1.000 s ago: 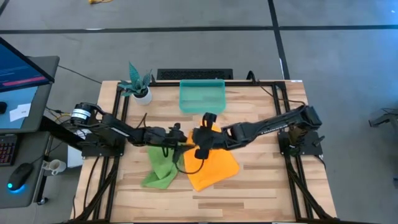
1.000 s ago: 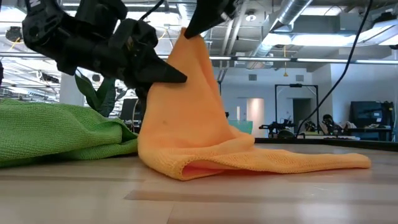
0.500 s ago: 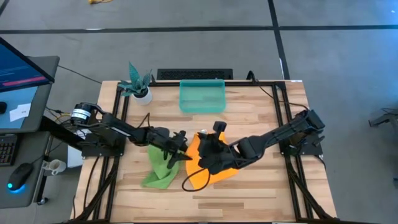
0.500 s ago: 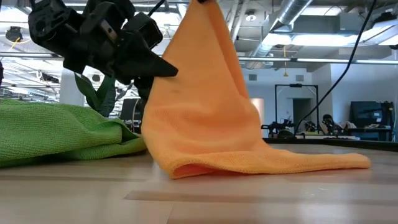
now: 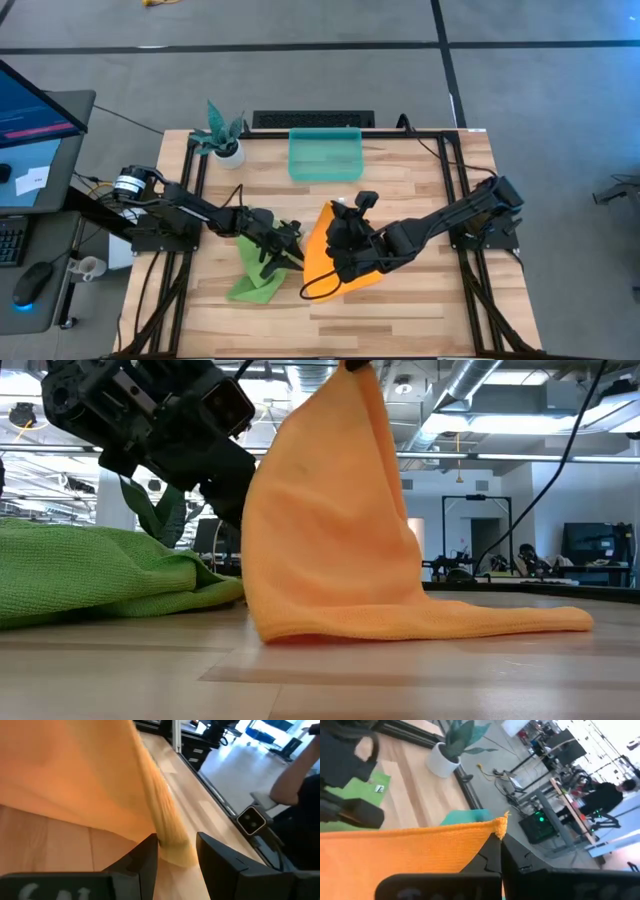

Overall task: Roll microfiber towels into tight, uniform cylinder then place into a basket
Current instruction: Roll the orange microfiber cloth

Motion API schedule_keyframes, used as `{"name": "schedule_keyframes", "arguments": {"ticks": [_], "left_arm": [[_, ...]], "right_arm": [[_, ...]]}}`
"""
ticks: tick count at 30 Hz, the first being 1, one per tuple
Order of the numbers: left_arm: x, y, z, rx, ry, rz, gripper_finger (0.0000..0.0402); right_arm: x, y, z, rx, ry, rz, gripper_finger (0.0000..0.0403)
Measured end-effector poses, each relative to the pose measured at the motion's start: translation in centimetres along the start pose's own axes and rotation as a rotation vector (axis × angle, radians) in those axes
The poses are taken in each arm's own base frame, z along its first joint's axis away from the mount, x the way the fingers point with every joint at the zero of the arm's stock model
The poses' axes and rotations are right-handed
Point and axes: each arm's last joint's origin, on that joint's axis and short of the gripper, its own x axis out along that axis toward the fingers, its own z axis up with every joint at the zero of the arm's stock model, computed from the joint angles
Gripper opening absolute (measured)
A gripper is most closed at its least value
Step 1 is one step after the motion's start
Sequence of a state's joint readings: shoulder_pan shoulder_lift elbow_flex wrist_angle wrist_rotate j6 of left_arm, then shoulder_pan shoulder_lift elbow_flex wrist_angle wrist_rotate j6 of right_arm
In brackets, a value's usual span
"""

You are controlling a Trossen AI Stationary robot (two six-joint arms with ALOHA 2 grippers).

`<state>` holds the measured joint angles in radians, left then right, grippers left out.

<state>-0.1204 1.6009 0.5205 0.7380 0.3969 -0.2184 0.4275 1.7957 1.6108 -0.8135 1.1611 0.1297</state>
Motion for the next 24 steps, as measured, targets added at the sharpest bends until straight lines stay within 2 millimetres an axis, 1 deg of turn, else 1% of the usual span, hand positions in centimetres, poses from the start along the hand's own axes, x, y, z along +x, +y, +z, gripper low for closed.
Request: {"name": "schedule_keyframes", "arguments": {"ticks": [6,13,16,21,24], "left_arm": [[-0.3,-0.6,0.8,0.023,-0.037,-0.103,0.0125],[-1.8,-2.4,2.5,0.079,-0.074,-0.131,0.0125],[-2.2,-2.8,2.7,0.121,-0.063,-0.060,0.0125],[-2.5,-2.2,2.7,0.155,-0.079,0.197,0.0125],[-2.6,-1.9,2.8,0.152,-0.097,0.305,0.0125]], "right_arm": [[-0.3,-0.5,-0.2,0.030,-0.001,-0.046,0.0013],[-0.5,-0.4,-0.3,0.017,0.002,-0.040,0.0010],[-0.7,-0.3,-0.3,0.014,-0.002,-0.034,0.0012],[-0.8,-0.2,-0.3,0.011,0.001,-0.010,0.0015],[-0.7,-0.2,-0.3,0.010,0.004,0.002,0.0012]]}}
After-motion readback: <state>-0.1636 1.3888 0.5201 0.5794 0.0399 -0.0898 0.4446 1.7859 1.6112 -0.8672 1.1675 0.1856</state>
